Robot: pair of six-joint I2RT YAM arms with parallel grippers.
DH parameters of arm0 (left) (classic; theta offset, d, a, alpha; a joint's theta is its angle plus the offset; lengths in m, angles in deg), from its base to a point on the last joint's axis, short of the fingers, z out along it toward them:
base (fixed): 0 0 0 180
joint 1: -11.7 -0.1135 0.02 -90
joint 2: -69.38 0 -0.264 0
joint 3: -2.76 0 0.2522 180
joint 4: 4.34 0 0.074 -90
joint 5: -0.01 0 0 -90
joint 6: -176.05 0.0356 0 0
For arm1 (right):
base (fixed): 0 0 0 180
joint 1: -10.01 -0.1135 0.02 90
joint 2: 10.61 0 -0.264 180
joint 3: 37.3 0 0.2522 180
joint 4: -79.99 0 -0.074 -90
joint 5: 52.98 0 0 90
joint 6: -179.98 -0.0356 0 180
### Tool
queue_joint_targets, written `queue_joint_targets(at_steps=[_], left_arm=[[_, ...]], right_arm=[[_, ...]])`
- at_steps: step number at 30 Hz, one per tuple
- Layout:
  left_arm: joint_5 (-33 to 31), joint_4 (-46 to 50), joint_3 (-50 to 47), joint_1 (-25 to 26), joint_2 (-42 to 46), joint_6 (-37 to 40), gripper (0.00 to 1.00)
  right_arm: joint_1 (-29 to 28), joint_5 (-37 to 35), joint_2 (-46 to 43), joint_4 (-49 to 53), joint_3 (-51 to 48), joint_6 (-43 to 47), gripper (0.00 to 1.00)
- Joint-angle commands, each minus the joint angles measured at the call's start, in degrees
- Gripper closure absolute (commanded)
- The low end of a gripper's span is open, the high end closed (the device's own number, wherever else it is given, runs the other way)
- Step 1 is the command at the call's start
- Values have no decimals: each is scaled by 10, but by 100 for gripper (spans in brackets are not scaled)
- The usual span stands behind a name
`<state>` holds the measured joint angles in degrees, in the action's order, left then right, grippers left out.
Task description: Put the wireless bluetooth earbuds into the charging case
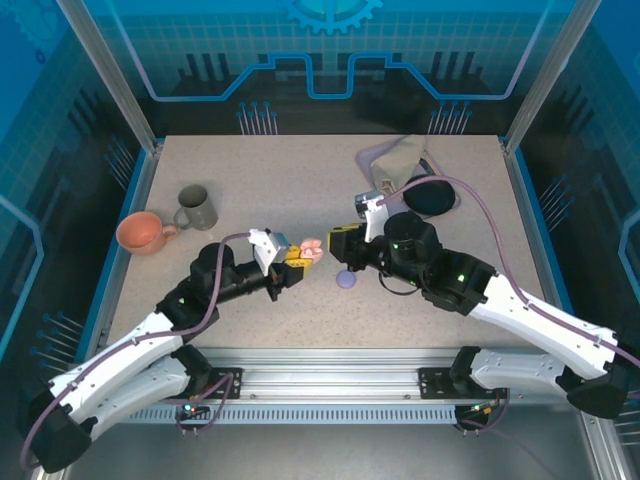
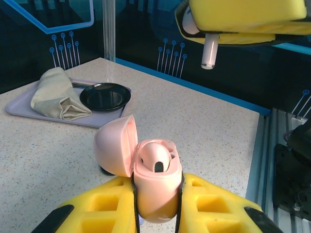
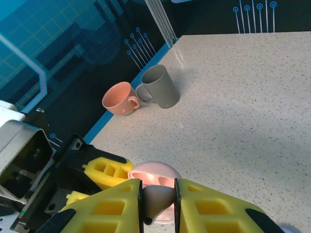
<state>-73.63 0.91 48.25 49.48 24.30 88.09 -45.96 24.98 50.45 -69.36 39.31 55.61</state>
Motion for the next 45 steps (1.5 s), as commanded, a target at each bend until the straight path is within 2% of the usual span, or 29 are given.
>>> queue_joint_targets(at_steps=[1, 30, 45], left_arm=[[22, -27, 28, 5, -6, 18, 100], [28, -30, 33, 5, -6, 17, 100], [25, -31, 33, 5, -6, 18, 100]], right_arm=[[-12, -16, 15, -18, 17, 11, 77], [-19, -19, 48, -19, -23, -20, 77], [-19, 10, 51, -7, -19, -36, 77]])
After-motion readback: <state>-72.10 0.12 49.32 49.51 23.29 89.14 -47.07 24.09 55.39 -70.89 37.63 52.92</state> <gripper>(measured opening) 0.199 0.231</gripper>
